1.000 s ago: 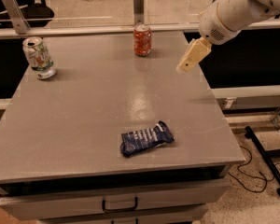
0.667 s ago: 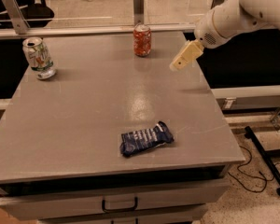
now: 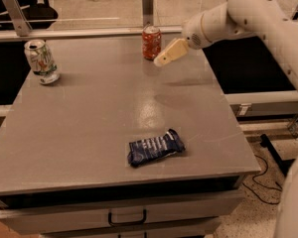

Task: Move coke can near rxbar blueberry

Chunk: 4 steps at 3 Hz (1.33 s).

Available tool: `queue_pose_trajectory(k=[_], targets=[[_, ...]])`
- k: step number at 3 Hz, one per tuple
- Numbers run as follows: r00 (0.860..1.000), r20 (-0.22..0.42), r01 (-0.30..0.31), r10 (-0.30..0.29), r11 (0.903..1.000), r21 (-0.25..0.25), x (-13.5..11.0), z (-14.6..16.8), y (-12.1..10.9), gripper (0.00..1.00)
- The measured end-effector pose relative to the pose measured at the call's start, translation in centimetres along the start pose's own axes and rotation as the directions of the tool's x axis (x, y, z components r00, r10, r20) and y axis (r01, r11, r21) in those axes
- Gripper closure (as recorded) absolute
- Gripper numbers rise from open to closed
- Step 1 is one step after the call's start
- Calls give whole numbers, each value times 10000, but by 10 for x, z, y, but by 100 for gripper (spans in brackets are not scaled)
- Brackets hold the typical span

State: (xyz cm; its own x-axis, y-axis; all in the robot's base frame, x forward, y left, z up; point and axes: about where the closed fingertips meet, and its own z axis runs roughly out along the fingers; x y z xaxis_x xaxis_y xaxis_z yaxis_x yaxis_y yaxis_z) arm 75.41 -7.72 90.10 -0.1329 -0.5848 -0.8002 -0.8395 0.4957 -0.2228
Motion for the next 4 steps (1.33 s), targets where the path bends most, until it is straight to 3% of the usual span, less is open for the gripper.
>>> queue_pose_trajectory(k=[1, 2, 3, 4], targets=[[9972, 703, -222, 245, 9992, -335, -18, 30, 3, 0], [9936, 1038, -419, 439, 9989, -218, -25, 54, -2, 0], [9894, 1213, -797, 792, 9968, -6, -26, 67, -14, 16], [9850, 1439, -973, 958, 9952, 38, -30, 70, -20, 40]])
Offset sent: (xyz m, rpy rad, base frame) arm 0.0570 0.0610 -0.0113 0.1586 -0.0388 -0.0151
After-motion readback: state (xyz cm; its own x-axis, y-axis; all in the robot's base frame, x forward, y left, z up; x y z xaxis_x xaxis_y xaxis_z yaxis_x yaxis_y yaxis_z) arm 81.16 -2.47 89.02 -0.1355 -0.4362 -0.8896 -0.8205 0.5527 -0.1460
